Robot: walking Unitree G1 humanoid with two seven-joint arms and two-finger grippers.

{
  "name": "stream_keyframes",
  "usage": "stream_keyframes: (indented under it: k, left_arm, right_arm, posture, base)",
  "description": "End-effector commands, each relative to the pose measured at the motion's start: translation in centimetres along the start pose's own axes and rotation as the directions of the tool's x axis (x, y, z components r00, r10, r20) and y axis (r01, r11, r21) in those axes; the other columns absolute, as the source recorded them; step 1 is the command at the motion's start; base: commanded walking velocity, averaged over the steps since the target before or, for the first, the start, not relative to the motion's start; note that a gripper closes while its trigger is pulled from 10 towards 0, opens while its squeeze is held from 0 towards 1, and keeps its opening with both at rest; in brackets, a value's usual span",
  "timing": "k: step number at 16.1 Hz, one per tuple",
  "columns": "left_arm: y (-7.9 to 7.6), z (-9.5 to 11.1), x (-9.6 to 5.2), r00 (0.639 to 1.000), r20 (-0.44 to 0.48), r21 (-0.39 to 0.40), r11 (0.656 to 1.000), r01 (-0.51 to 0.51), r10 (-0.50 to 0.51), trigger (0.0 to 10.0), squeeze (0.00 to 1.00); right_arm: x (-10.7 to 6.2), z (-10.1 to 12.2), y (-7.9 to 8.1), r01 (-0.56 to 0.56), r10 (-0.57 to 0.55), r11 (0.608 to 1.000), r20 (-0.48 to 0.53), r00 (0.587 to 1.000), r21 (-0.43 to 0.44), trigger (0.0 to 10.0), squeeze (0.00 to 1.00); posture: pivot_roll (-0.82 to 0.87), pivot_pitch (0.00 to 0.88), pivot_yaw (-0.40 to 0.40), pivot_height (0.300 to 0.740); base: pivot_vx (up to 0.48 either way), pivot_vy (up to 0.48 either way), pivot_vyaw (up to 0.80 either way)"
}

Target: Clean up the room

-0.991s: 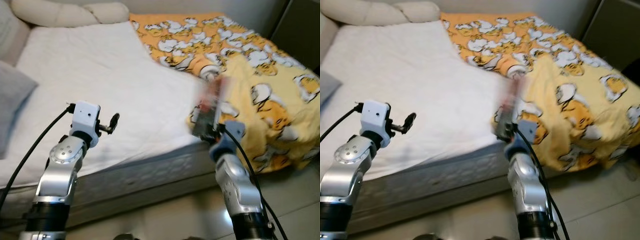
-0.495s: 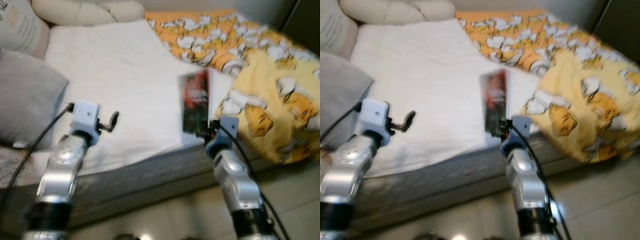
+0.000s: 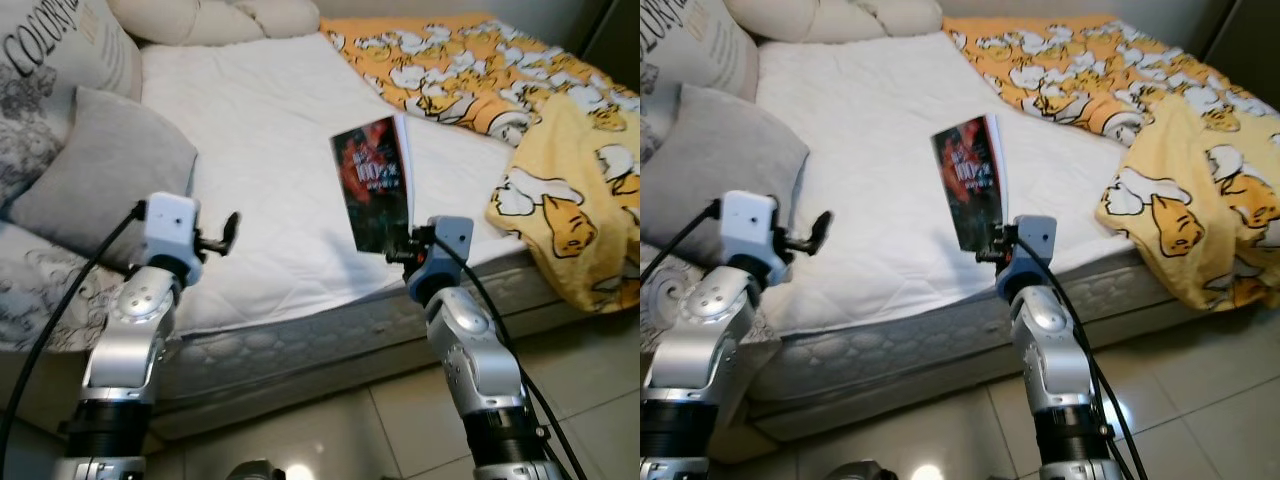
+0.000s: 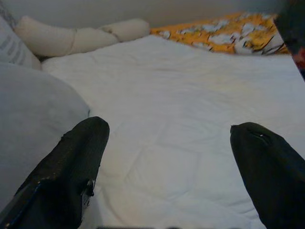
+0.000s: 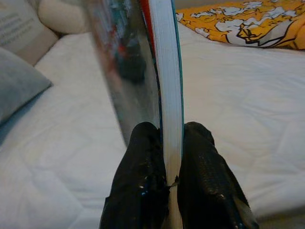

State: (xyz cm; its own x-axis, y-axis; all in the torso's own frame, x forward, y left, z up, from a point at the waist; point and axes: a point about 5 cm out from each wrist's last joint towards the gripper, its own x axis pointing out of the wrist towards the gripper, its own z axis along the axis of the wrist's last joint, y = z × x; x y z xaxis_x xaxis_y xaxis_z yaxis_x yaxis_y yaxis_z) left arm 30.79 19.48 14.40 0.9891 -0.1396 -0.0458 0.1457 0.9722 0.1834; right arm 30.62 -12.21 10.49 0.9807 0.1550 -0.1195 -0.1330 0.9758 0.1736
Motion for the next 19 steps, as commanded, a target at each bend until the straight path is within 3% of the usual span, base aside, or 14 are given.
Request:
stream_keyframes:
  k: [1,5,14,19]
  left_arm:
    - [-0.32,0.09,0.26,1.0,0.005,-0.011,1.0,0.011,-0.011,10.0,0.0]
    - [-0.5,0.2,0.35,1.0,0.014,-0.004,1.0,0.018,-0.018,10.0,0.0]
    - [-0.2,0.08,0.44,1.0,0.011,-0.008,1.0,0.003,-0.003,10.0,0.0]
    - [-0.12,0.01,0.48,1.0,0.009,-0.009,1.0,-0.005,0.005,10.0,0.0]
  right_arm:
    - [0.01,0.75,-0.81,0.04,-0.039,0.999,0.027,0.999,-0.028,10.0,0.0]
    - [0.1,0.62,-1.1,0.059,-0.059,0.998,0.02,0.998,-0.02,10.0,0.0]
    - [0.31,0.56,-0.73,0.023,-0.022,0.998,0.007,1.0,-0.053,10.0,0.0]
    - [0.3,0.47,-0.41,-0.008,0.008,0.998,-0.001,1.0,-0.067,10.0,0.0]
  posture:
    - [0.04,0.0,-0.033,0.74]
    - [0.04,0.0,-0.034,0.74]
    - [0.04,0.0,-0.034,0.74]
    - [0.04,0.0,-0.035,0.74]
  base:
    - [0.0,0.0,0.0]
    - [0.0,0.0,0.0]
    - [0.329,0.0,0.0]
    - [0.388,0.0,0.8]
